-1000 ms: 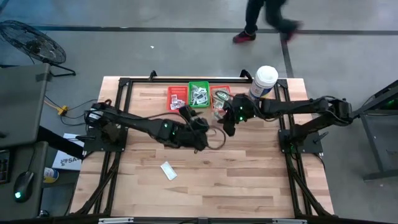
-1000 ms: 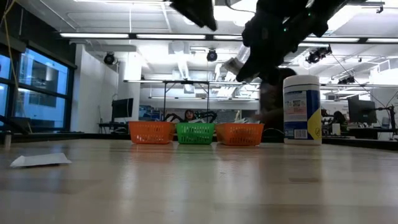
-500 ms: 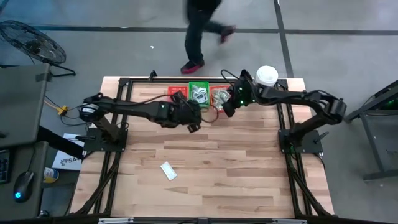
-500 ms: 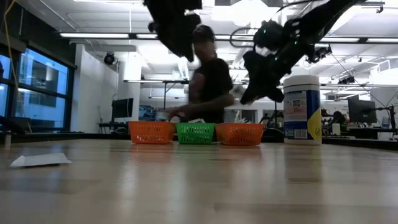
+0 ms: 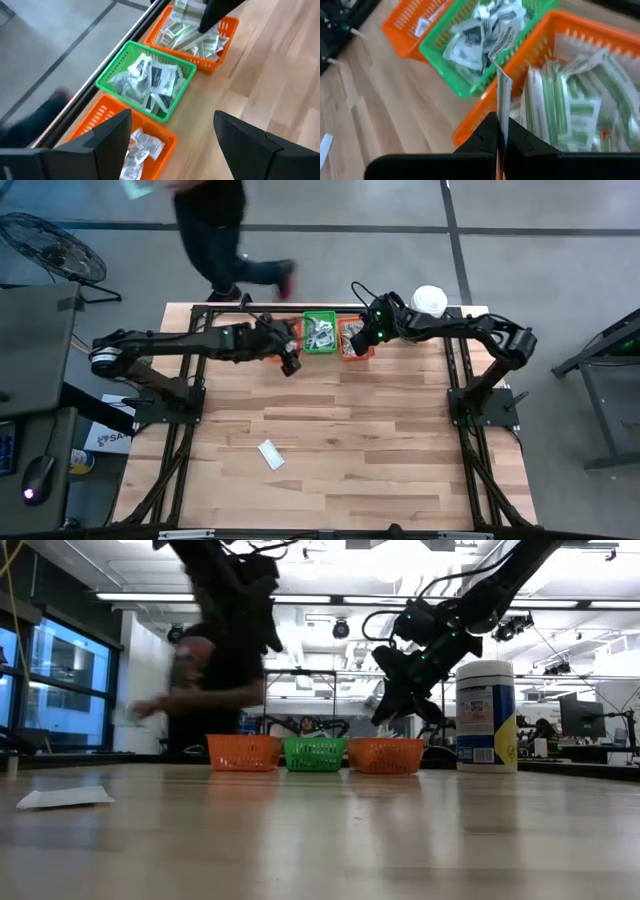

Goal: Pick & Place First Aid Supplies
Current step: Put the top bandage pack into the right orange bin, then put the bandage pack into the right orange bin

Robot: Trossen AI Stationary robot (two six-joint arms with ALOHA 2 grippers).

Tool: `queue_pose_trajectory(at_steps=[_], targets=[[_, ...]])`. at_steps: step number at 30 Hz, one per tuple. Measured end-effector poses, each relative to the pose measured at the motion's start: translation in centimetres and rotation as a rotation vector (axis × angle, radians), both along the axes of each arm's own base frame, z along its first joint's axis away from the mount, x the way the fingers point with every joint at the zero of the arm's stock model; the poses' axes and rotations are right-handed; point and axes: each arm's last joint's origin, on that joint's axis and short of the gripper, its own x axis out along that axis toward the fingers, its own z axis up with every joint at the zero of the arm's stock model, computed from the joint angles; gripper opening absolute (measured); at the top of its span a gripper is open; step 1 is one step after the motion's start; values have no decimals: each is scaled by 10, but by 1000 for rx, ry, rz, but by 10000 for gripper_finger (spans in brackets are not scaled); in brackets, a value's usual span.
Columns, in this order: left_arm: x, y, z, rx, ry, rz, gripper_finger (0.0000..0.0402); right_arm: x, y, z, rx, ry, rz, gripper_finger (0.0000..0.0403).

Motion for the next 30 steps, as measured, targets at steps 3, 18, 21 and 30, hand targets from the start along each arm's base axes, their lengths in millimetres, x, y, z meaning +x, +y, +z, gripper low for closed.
queue_pose_trajectory(at_steps=[3, 18, 21, 30], targets=[[-10, 7, 4, -8, -44, -19, 277, 2, -2, 1, -5, 6, -8, 0], [-33, 20, 22, -5, -111, -99, 277, -1, -5, 3, 22, 61, -60, 114], [-34, 20, 23, -7, -110, -104, 277, -1, -4, 3, 33, 68, -66, 137], [-36, 18, 21, -34, -92, -93, 277, -8, -5, 16, -13, 55, -83, 145]])
